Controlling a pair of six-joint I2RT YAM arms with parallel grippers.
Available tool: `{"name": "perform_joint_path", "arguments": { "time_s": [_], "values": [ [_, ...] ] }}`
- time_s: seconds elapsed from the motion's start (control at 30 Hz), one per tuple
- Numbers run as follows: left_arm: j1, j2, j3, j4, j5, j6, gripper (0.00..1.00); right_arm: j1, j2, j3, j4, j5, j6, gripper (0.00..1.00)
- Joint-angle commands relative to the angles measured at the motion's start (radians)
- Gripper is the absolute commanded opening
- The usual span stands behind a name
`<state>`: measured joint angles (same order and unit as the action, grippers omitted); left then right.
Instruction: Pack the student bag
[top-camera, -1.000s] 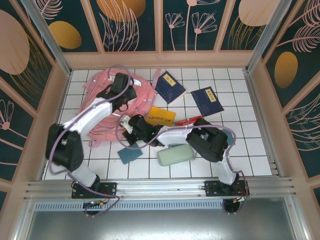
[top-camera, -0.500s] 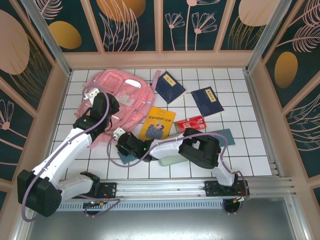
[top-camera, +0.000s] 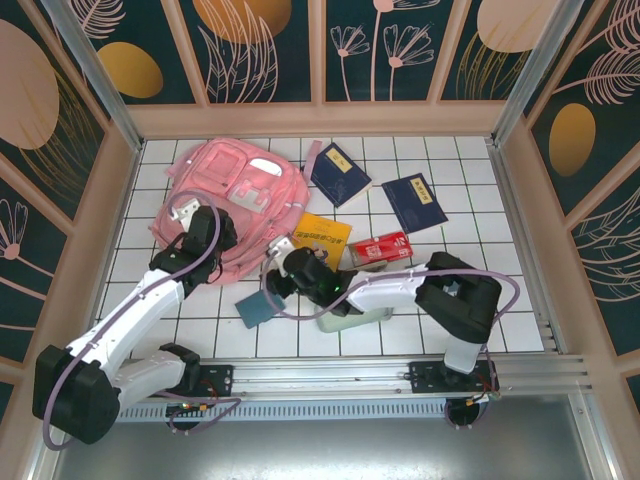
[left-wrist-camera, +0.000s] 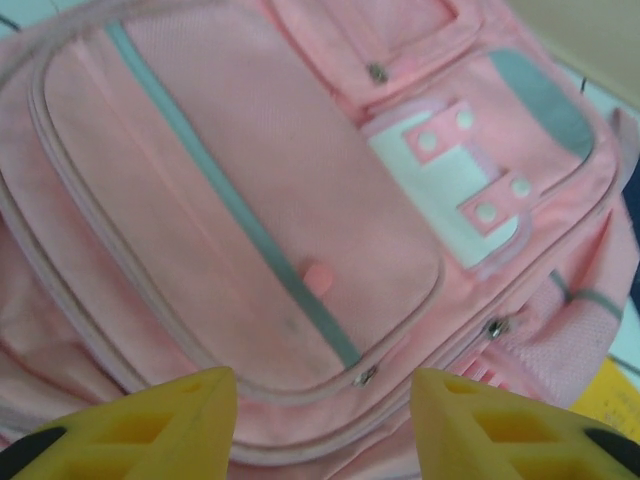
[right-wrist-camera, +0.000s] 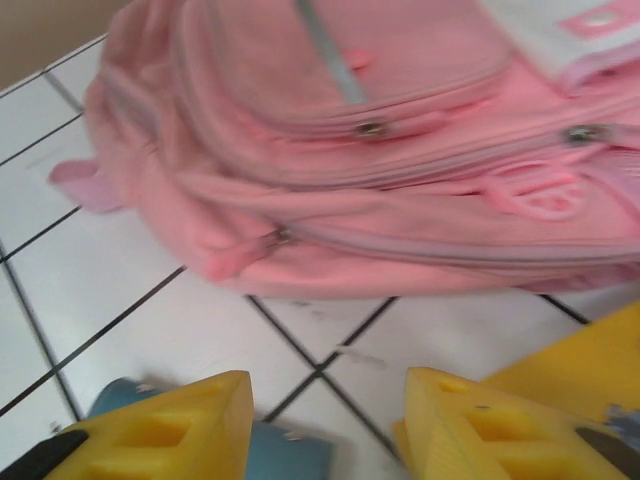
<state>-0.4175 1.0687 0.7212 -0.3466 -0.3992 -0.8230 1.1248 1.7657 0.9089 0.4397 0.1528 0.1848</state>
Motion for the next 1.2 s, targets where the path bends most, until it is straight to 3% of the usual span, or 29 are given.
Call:
{"name": "perform_joint_path", "arguments": {
  "time_s": [0.0, 0.37, 0.9, 1.17],
  "values": [
    [0.003, -0.021, -0.072, 0.028, 0.084, -0.022, 0.46, -0.047, -0.029, -0.018, 0.043, -0.066, 0.09, 0.44],
    [-0.063, -0.015, -0.245, 0.143, 0.197, -0.018, 0.37, -0.112, -0.018, -0.011, 0.06, -0.127, 0.122, 0.46],
    [-0.096, 0.117, -0.244, 0.147, 0.169, 0.012, 0.35, -0.112, -0.004, -0.006, 0.06, -0.133, 0.135, 0.47],
    [-0.104, 0.173, -0.241, 0.201, 0.189, 0.036, 0.2, -0.112, 0.008, 0.01, 0.048, -0.133, 0.164, 0.48]
  ]
}}
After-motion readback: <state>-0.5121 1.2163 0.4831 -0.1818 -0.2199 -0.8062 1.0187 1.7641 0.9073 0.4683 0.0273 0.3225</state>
